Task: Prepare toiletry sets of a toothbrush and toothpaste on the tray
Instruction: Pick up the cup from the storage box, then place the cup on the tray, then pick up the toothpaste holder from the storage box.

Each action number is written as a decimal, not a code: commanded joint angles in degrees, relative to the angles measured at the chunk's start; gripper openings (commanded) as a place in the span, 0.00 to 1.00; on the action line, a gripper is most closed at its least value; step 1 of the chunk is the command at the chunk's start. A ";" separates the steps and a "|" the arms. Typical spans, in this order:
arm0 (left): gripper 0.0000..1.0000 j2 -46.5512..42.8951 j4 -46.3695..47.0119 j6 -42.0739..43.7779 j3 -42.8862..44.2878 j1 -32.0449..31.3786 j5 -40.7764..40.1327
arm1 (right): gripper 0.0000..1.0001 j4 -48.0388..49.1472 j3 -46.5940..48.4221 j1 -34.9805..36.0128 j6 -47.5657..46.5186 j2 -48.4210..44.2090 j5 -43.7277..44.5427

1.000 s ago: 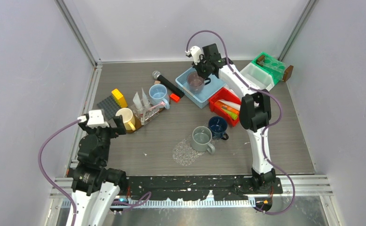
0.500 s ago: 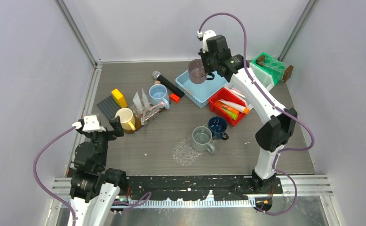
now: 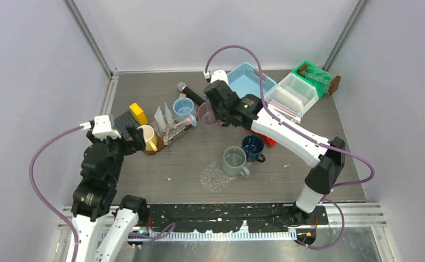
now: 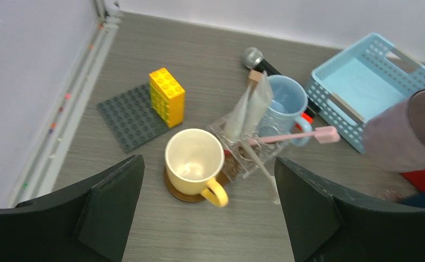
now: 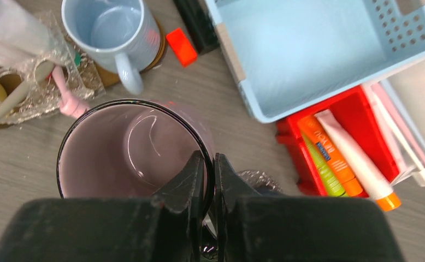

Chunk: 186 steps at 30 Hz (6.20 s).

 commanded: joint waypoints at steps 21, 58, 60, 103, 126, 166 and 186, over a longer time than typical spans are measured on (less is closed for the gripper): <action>0.84 27.72 -4.08 -27.44 16.35 -16.32 13.68 | 0.00 17.25 -14.45 12.53 15.31 -11.89 16.82; 0.00 51.31 -8.57 -22.22 27.91 -37.60 -9.96 | 0.50 27.28 -34.34 14.25 16.17 -29.62 14.95; 0.00 52.29 -12.11 -22.10 29.29 -37.76 -9.17 | 0.55 28.69 -37.05 14.29 13.40 -32.63 15.91; 0.05 60.72 -2.08 -36.64 9.80 -51.84 -10.84 | 0.89 55.13 -66.96 14.29 -16.70 -62.22 39.27; 0.20 58.84 -1.57 -39.14 8.33 -51.84 -8.81 | 0.89 55.19 -66.70 14.27 -17.33 -61.04 38.95; 1.00 39.20 -7.08 -19.74 16.15 -35.01 -8.61 | 1.00 26.85 -46.27 -15.08 3.25 -43.73 8.64; 1.00 28.34 0.17 5.13 17.31 -12.65 -8.03 | 0.91 25.47 -18.05 -51.25 7.05 -9.00 10.49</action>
